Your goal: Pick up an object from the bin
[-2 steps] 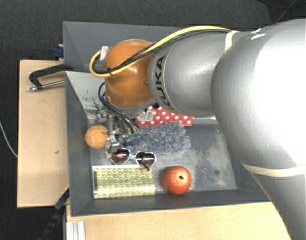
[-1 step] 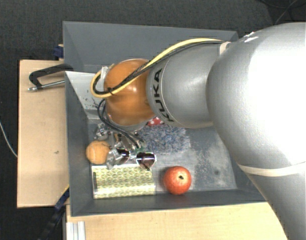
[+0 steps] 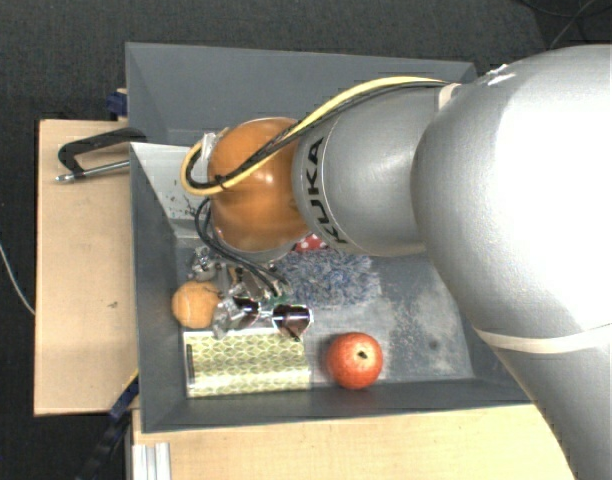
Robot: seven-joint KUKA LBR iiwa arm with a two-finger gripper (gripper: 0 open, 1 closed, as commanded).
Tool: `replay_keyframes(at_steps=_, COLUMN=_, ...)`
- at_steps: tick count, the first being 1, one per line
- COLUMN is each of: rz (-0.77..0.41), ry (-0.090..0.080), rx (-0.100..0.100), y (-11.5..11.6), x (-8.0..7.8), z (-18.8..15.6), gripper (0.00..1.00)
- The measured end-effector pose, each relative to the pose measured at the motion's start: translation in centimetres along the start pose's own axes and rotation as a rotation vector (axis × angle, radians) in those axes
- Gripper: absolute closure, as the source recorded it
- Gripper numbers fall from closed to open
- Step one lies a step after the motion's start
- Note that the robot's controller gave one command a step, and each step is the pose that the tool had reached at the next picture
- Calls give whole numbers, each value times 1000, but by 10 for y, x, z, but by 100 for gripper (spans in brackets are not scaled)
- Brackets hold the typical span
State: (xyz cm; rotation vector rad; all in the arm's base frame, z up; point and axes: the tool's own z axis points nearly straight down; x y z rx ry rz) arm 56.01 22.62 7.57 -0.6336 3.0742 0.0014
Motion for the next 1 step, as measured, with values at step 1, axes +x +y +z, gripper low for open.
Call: replay_keyframes(at_steps=1, rz=-130, ry=-11, rx=1, y=-3, x=-2, z=-198, gripper=100)
